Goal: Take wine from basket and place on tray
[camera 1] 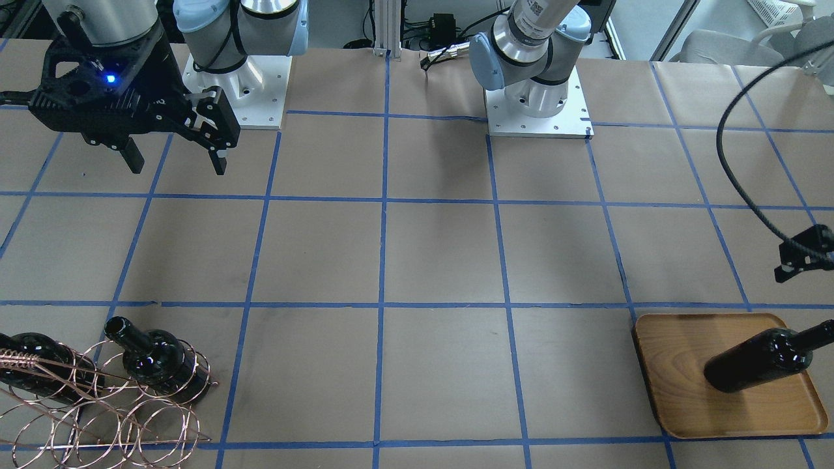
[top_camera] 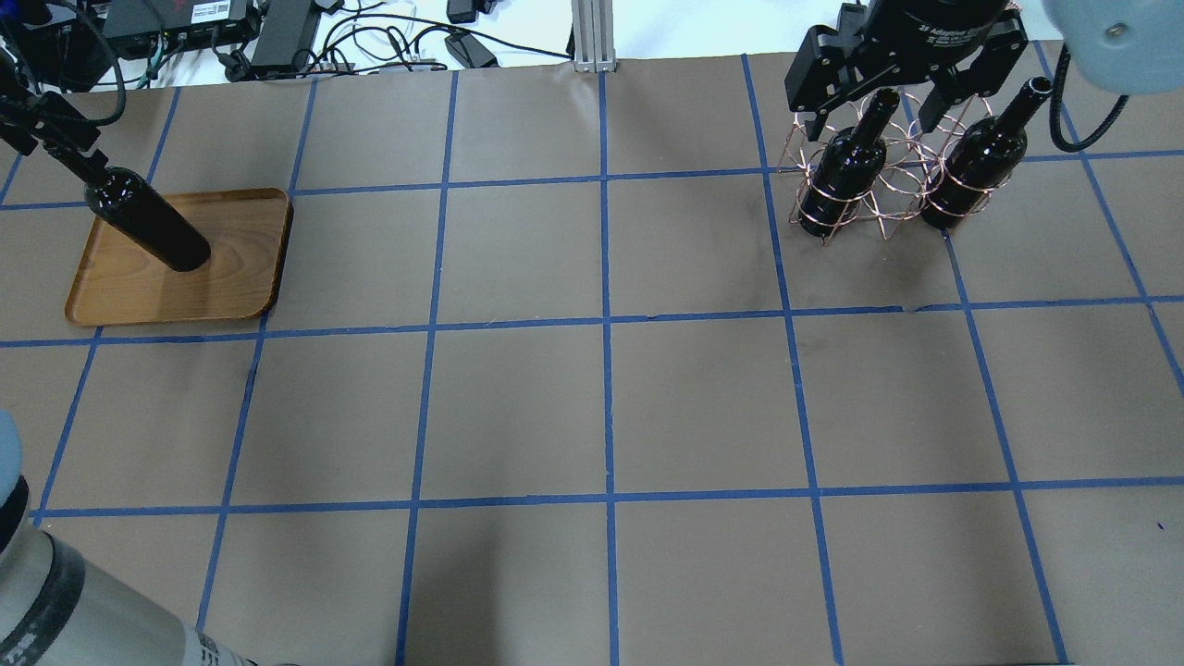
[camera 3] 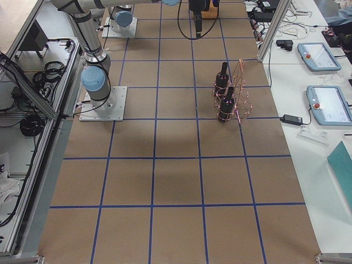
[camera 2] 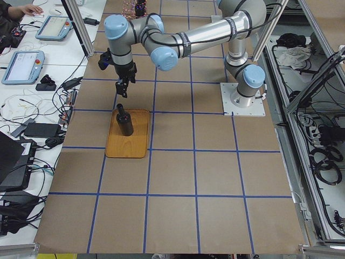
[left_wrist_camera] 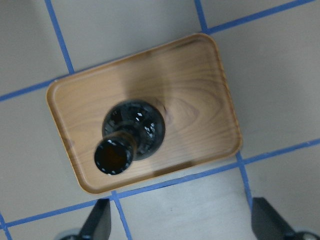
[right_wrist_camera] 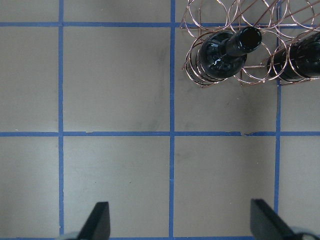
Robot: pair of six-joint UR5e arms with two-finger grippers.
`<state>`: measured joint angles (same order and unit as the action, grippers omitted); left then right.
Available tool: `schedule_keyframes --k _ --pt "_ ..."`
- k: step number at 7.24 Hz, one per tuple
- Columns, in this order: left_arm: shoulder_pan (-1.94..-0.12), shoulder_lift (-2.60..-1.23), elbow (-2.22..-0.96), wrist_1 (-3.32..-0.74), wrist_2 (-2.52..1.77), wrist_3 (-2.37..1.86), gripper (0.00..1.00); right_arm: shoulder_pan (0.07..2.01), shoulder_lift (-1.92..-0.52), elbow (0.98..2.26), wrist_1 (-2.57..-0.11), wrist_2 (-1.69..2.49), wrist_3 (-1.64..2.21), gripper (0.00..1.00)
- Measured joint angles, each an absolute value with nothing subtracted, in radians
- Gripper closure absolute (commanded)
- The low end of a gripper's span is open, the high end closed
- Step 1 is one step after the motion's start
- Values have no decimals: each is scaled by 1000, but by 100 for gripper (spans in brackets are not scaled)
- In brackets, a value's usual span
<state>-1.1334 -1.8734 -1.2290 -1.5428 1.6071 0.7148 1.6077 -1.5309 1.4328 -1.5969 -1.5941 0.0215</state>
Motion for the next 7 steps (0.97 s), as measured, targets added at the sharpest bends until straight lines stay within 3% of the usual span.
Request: schedule_keyframes --k 3,7 --pt "-1344 -1715 -1343 -1557 1612 391 0 1608 -1531 1433 -1597 -1595 21 0" --pt "-1554 -1639 -1433 -1555 1614 76 0 1608 -1531 1433 -1597 -1595 21 0"
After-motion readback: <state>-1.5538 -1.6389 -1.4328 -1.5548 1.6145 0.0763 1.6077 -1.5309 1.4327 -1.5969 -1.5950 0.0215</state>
